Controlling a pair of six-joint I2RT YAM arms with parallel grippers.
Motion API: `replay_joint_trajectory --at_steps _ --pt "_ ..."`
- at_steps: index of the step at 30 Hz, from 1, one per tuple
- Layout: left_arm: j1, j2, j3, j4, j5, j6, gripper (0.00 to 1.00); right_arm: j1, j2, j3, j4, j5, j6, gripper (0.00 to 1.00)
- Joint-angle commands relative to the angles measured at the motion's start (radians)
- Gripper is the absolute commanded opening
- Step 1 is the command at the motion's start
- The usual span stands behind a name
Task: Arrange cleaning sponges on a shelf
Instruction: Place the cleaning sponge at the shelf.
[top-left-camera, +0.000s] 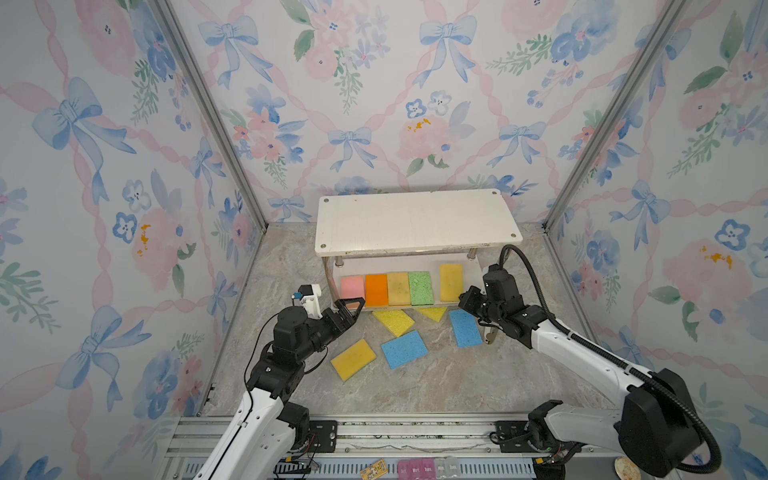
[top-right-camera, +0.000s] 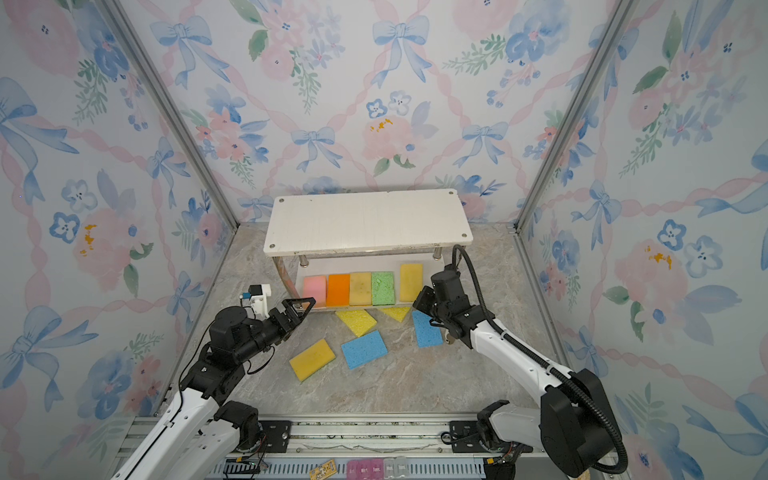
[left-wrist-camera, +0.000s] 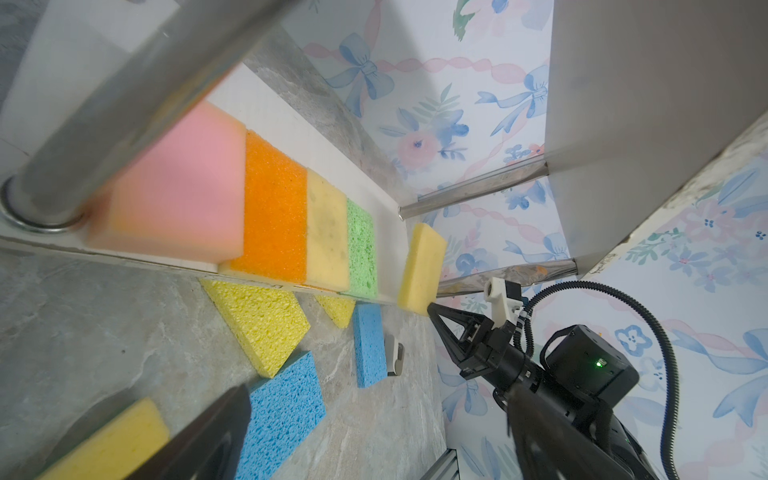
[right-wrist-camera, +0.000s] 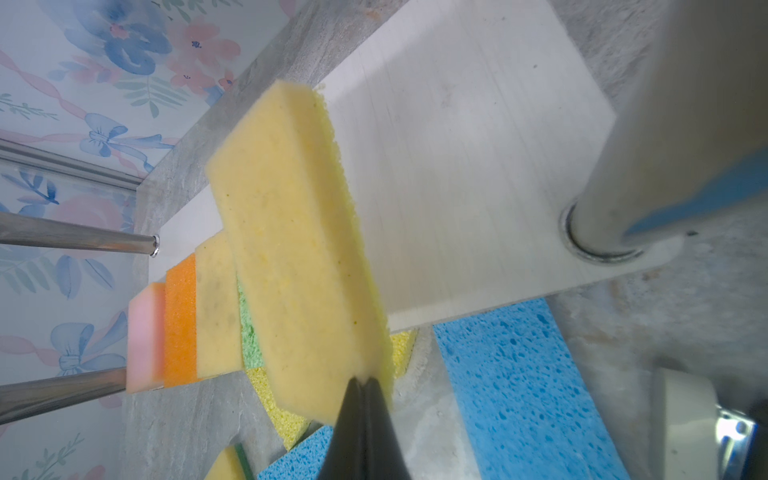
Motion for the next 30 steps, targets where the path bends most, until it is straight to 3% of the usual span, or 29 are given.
replay_joint_trajectory --at_steps 1,4,9,14,22,26,30 --pt "0.01 0.001 0.023 -0.009 0.027 0.031 0.98 0.016 0.032 -0.012 0.029 0.04 -0.022 0.04" --pt "0.015 -0.008 0.012 -0.008 0.032 0.027 0.98 0.026 0.052 -0.013 0.035 0.041 -0.02 0.08" --pt "0.022 -0.019 0.002 -0.01 0.046 0.021 0.98 0.032 0.077 -0.001 0.031 0.037 -0.022 0.25" --pt "0.031 -0.019 -0.008 -0.008 0.061 0.017 0.98 0.037 0.078 0.001 0.022 0.033 -0.018 0.55" --pt "0.036 -0.057 -0.016 -0.008 0.061 0.016 0.98 0.083 -0.152 -0.059 -0.073 0.089 0.017 0.74" --pt "0.037 -0.065 -0.029 -0.009 0.053 0.01 0.98 0.12 -0.28 -0.132 -0.137 0.067 0.16 0.79" --pt "0.038 -0.071 -0.038 -0.008 0.042 0.001 0.98 0.094 -0.352 -0.281 -0.012 -0.055 0.402 0.68"
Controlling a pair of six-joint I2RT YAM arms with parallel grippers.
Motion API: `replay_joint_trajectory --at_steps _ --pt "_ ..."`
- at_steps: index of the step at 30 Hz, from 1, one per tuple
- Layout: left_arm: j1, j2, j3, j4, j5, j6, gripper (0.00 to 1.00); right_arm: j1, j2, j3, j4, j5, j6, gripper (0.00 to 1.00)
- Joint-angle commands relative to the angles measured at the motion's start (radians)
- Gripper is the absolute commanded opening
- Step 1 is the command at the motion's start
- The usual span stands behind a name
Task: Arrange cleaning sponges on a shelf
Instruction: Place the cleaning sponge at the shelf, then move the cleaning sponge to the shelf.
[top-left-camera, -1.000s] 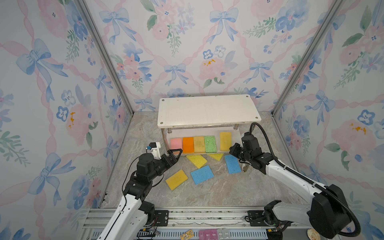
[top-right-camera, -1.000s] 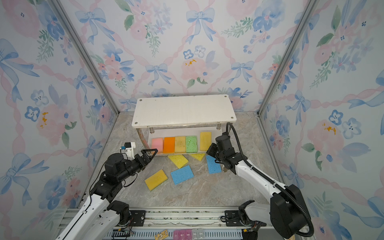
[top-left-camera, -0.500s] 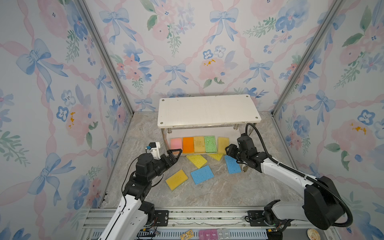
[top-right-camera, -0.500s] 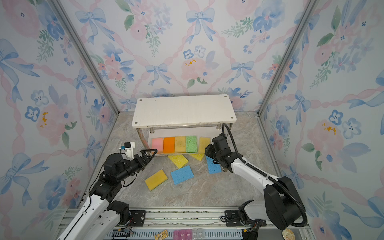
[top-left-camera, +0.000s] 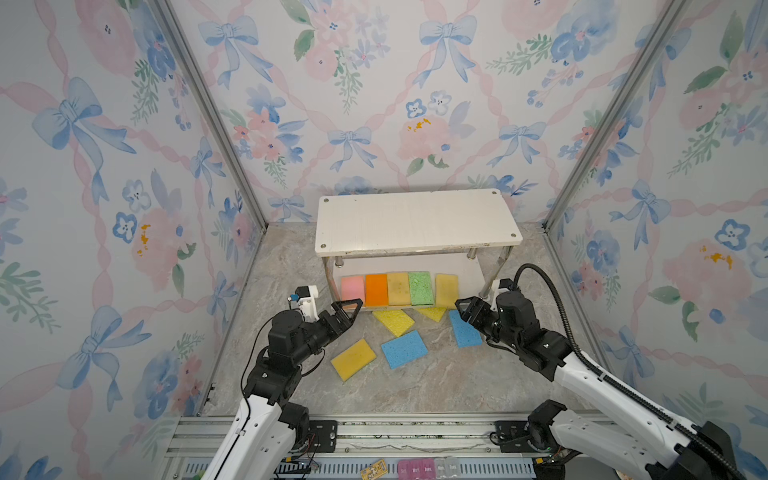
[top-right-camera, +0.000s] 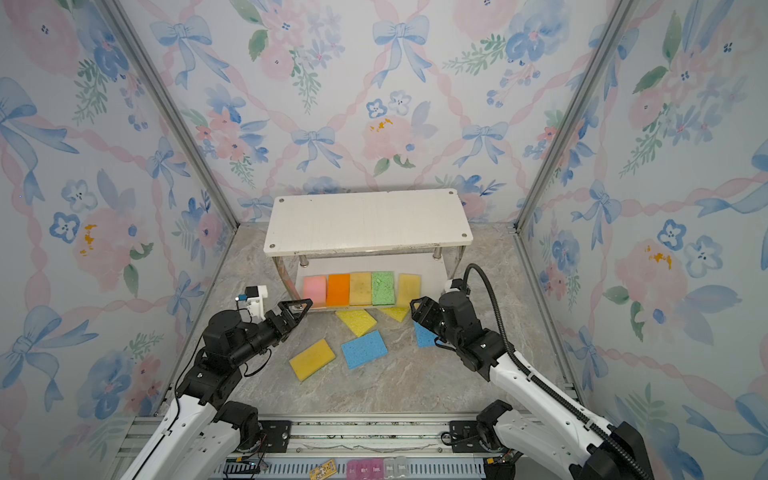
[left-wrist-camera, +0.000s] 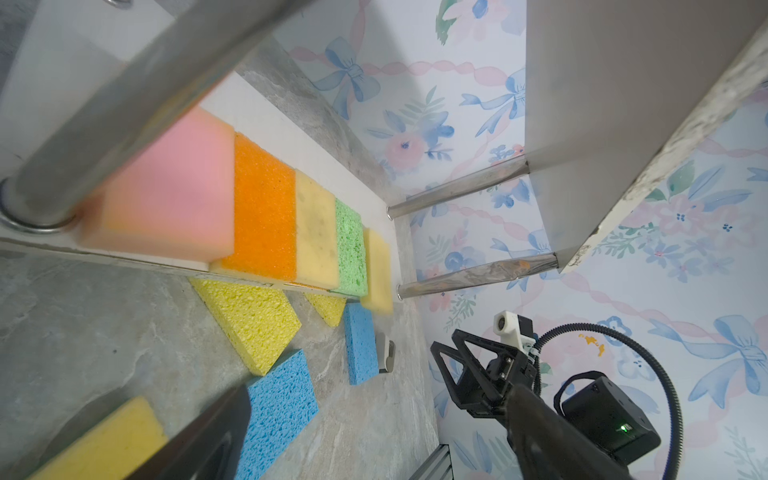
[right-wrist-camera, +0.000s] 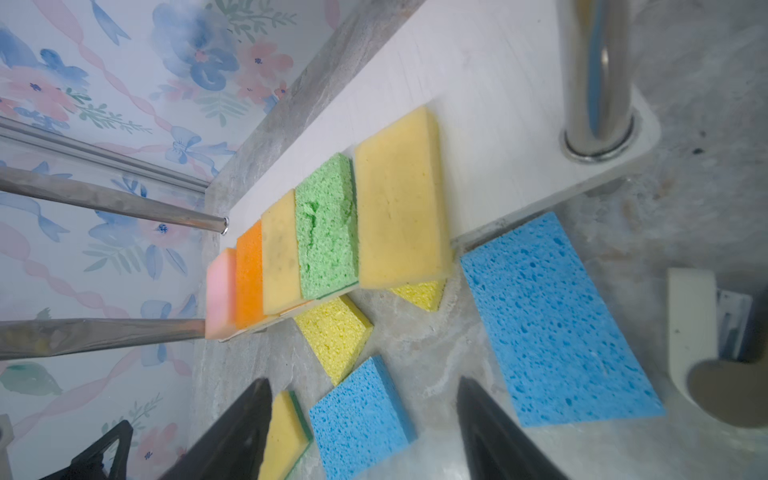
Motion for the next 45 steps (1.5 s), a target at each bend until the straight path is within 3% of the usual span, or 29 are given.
replay_joint_trajectory --at_steps 1,4,6,15,23,35,45 --pt "0.006 -0.011 -0.02 -0.002 -0.002 0.002 0.98 -0.017 -0.023 -0.128 0.09 -0.087 0.261 0.65" --pt "0.006 -0.013 -0.024 -0.001 0.002 0.001 0.98 -0.044 -0.013 -0.176 0.231 -0.114 0.354 0.54" --pt "0.008 -0.016 -0.027 -0.001 0.002 0.001 0.98 -0.067 0.021 -0.162 0.267 -0.148 0.355 0.52" --pt "0.007 -0.032 -0.045 -0.001 0.004 -0.001 0.98 -0.092 0.171 -0.149 0.446 -0.194 0.379 0.58" --pt "0.012 -0.043 -0.06 -0.001 0.015 -0.009 0.98 -0.114 0.296 -0.213 0.73 -0.212 0.427 0.62" --pt "0.023 -0.039 -0.053 0.0 0.018 -0.008 0.98 -0.158 0.328 -0.163 0.654 -0.218 0.363 0.63" --pt "0.029 -0.017 -0.032 -0.002 0.019 -0.007 0.98 -0.196 0.437 -0.141 0.763 -0.259 0.37 0.63"
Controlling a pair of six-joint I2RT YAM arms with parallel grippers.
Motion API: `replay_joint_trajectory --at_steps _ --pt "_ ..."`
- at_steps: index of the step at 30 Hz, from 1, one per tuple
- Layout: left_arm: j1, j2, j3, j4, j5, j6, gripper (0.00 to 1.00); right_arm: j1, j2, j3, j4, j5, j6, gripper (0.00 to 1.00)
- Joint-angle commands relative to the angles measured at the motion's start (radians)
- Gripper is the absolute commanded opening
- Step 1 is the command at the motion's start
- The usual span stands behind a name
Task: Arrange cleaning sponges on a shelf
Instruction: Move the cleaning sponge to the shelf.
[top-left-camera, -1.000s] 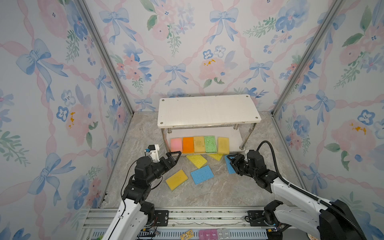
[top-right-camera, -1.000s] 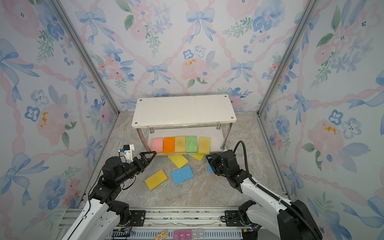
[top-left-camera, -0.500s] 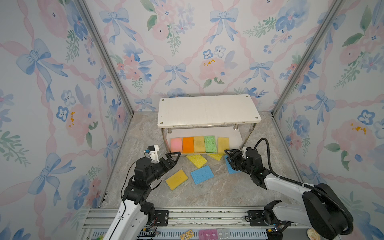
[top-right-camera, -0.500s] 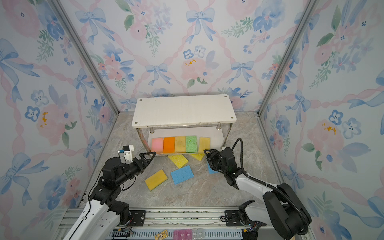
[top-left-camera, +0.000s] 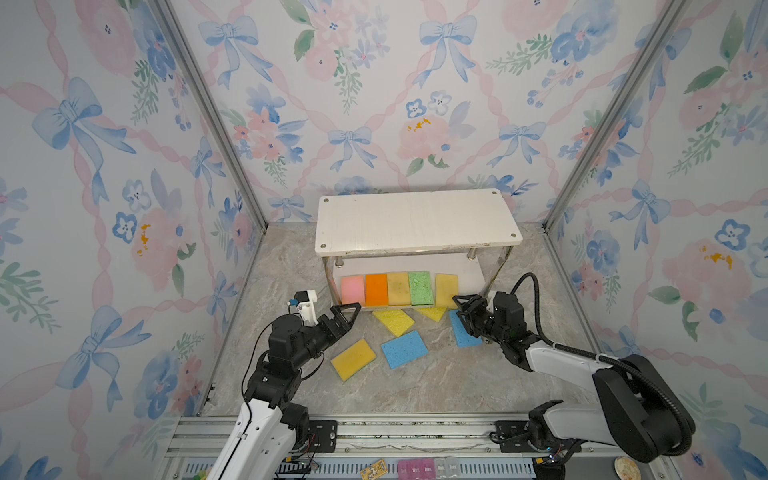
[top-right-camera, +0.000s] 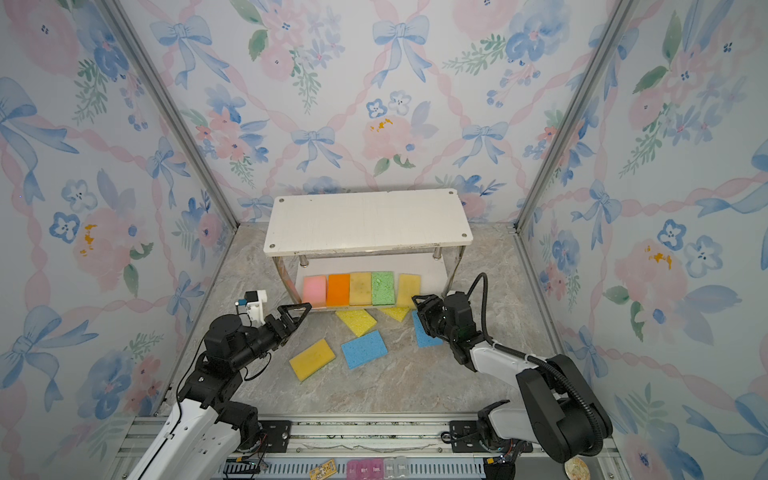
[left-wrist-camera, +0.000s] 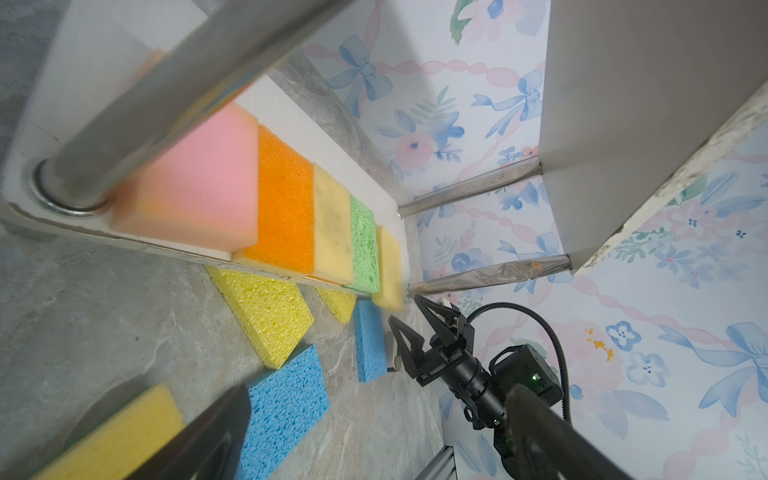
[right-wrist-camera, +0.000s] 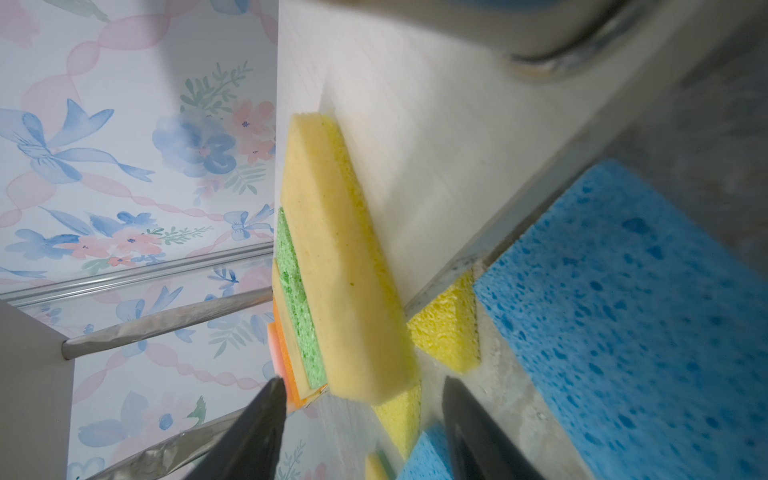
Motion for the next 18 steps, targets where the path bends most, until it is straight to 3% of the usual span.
replay_joint_trajectory --at_steps 1,18 --pt "0.009 0.011 0.015 -0.001 0.013 -0.004 0.98 -0.006 0.031 0.033 0.064 -0.022 -0.008 0.63" --pt "0.024 0.051 0.033 -0.002 0.015 0.015 0.98 -0.048 0.1 0.079 0.084 -0.04 -0.021 0.63"
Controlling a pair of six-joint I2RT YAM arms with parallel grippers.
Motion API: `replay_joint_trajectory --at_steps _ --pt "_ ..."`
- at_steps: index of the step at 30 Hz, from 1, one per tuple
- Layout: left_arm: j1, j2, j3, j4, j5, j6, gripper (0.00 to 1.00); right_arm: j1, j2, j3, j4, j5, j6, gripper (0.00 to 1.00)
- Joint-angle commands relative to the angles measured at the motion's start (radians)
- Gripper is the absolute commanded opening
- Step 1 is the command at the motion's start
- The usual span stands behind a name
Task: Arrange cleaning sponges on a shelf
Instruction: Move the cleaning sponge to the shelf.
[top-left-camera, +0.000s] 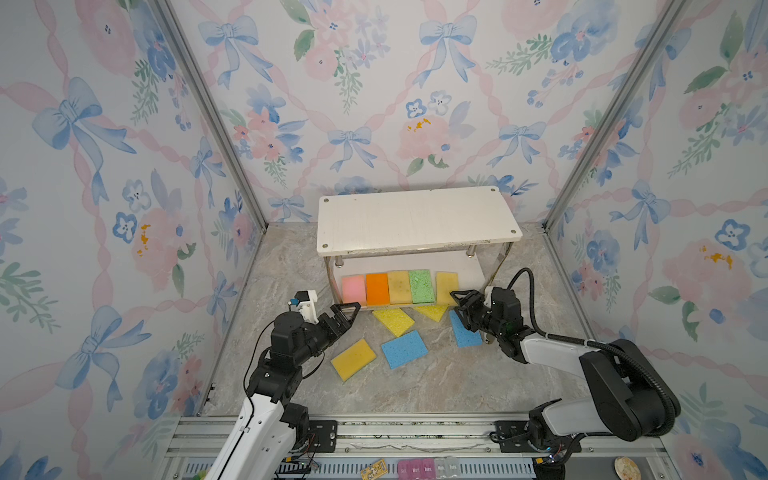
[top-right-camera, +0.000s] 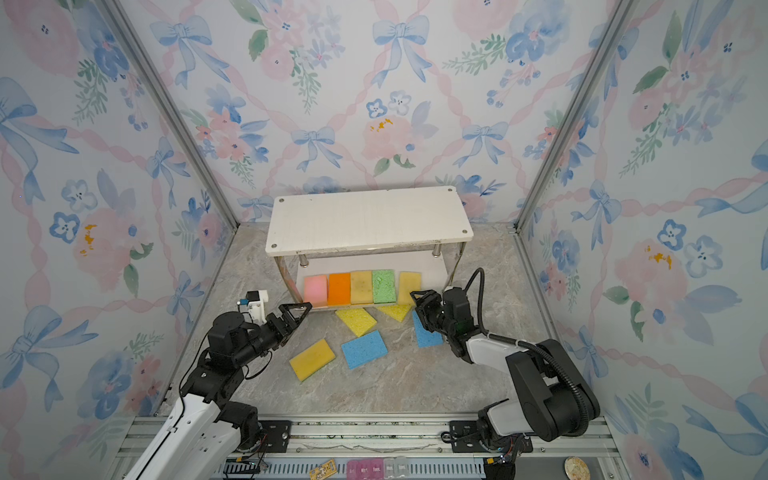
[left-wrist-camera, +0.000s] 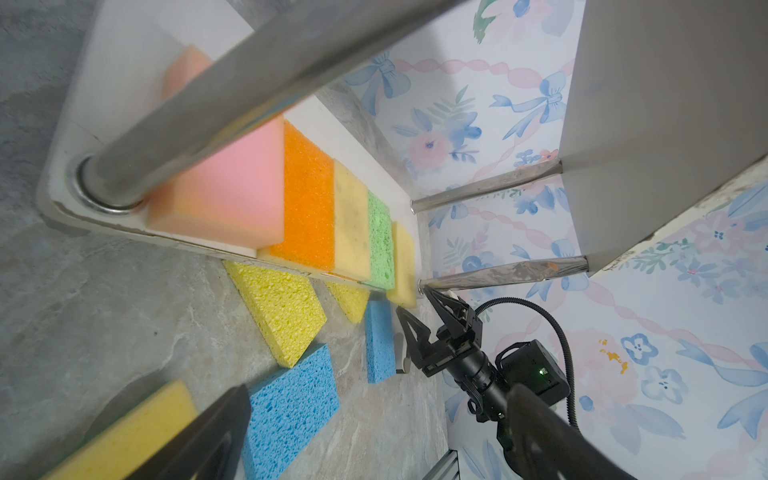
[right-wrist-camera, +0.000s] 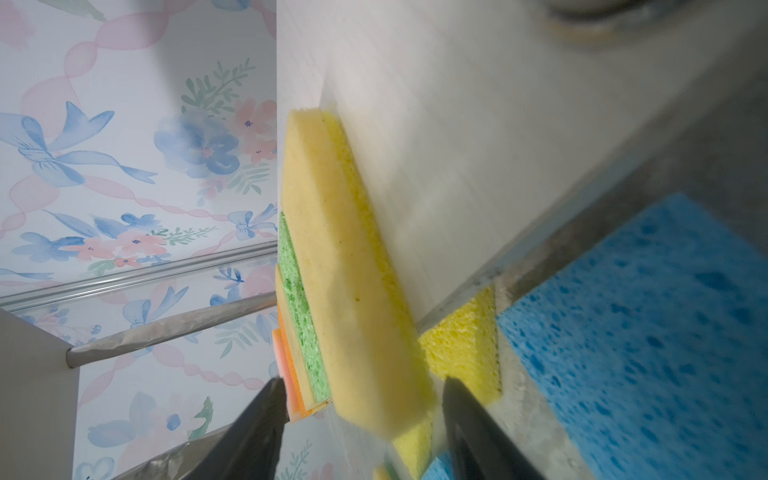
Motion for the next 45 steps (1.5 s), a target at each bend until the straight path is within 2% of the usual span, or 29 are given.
replay_joint_trajectory --at_steps 1,14,19,26,30,35,40,45 --pt "0.01 0.008 0.031 -0.001 0.016 0.014 0.98 -0.02 0.01 0.036 0.024 0.0 -0.022 0.63" --pt "0.018 0.049 0.031 -0.001 0.016 0.028 0.98 -0.023 -0.058 0.005 0.003 -0.023 -0.002 0.63" --pt "0.018 0.062 0.035 -0.001 0.022 0.037 0.98 -0.006 -0.084 0.006 0.002 0.003 0.003 0.64" --pt "0.025 0.086 0.046 0.0 0.045 0.05 0.98 0.037 -0.034 0.007 0.075 0.061 0.056 0.63" --pt "0.035 0.097 0.051 -0.001 0.065 0.063 0.98 0.059 -0.07 -0.012 0.012 0.118 0.06 0.64" --pt "0.055 0.101 0.05 0.0 0.091 0.072 0.98 0.041 -0.175 -0.008 -0.22 0.146 0.025 0.66" --pt "0.064 0.11 0.048 -0.001 0.109 0.081 0.98 0.071 -0.257 -0.049 -0.236 0.178 0.036 0.67" --pt "0.07 0.135 0.059 0.0 0.124 0.1 0.98 0.093 -0.252 -0.058 -0.212 0.19 0.055 0.67"
